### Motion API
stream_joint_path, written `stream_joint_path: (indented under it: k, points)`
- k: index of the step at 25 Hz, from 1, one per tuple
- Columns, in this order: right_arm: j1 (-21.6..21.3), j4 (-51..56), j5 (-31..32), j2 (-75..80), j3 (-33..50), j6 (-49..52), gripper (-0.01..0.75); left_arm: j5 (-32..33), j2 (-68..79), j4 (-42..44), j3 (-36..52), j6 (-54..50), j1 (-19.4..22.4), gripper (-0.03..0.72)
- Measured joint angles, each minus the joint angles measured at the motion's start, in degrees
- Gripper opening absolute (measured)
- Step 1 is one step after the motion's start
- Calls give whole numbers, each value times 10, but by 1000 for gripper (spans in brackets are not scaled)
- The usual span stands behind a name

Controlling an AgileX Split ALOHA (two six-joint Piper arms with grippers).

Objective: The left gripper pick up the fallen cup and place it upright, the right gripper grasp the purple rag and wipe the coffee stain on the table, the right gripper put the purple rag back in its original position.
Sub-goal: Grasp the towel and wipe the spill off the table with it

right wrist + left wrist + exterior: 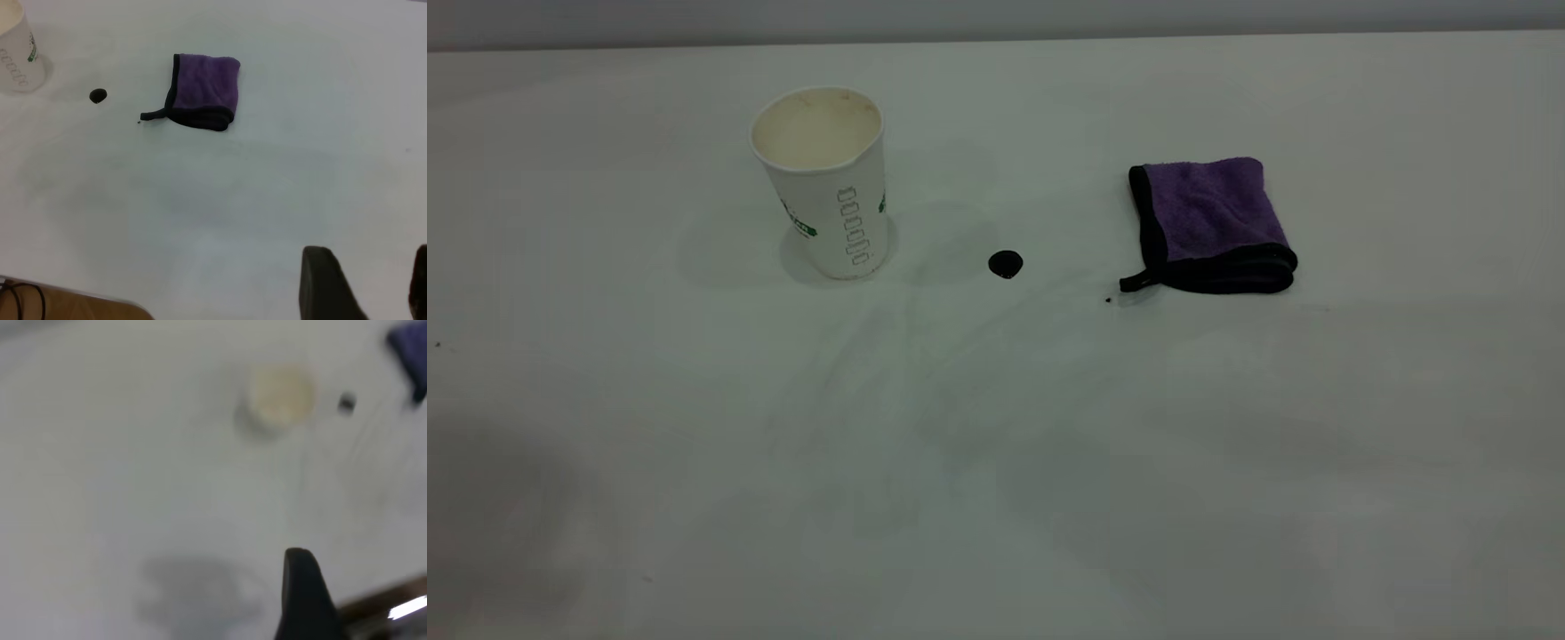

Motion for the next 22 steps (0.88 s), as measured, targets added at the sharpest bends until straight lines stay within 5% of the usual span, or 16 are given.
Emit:
stream_joint_path:
  k: [13,22]
  points:
    - [0,0,0,0,0,0,349,-3,-255,26,383,-34,0,498]
    - [0,0,0,0,0,0,349,-51,-327,29,423,-35,0,498]
